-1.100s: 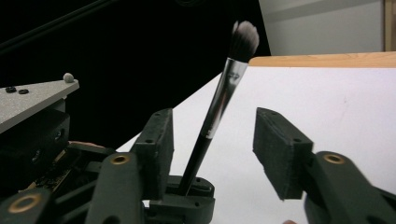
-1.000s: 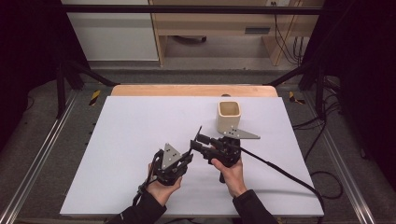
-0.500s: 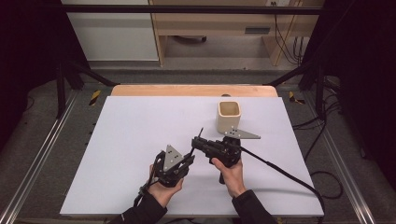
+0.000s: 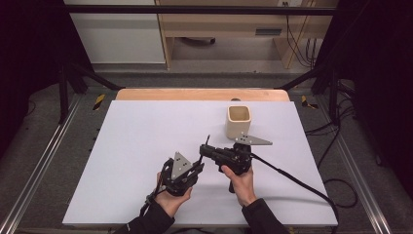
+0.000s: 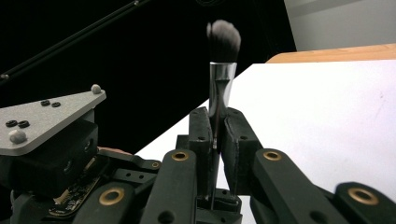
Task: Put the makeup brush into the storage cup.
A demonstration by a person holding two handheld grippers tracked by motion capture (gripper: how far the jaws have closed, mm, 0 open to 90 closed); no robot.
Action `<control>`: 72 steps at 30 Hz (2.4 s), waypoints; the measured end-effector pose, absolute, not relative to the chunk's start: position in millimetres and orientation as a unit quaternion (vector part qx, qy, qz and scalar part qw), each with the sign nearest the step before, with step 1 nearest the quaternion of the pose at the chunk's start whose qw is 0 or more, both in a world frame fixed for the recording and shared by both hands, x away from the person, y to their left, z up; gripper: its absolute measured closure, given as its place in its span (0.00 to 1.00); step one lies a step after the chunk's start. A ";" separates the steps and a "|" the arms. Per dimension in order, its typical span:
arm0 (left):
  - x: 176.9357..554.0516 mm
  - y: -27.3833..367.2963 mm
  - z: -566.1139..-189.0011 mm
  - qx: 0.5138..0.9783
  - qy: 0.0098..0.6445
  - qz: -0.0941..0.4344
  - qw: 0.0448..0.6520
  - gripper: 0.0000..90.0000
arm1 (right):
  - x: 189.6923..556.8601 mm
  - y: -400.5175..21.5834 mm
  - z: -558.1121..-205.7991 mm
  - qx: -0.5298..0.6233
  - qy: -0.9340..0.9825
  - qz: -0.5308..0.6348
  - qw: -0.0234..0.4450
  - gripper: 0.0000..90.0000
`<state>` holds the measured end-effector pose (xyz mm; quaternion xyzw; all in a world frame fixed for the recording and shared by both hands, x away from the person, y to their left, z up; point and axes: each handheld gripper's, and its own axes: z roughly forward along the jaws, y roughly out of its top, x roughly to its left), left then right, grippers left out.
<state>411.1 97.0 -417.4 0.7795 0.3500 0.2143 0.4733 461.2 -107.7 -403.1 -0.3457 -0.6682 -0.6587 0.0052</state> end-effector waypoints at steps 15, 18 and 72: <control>415.6 113.5 -407.4 0.770 0.329 0.200 0.509 0.52 | 460.6 -129.4 -391.8 -0.347 -0.668 -0.656 -0.058 0.93; 418.8 119.6 -405.6 0.769 0.325 0.199 0.513 0.45 | 460.5 -135.0 -389.8 -0.349 -0.667 -0.654 -0.069 0.93; 429.8 253.0 -408.9 0.750 0.379 0.245 0.484 0.13 | 482.1 -192.7 -345.7 -0.392 -0.664 -0.600 -0.212 0.92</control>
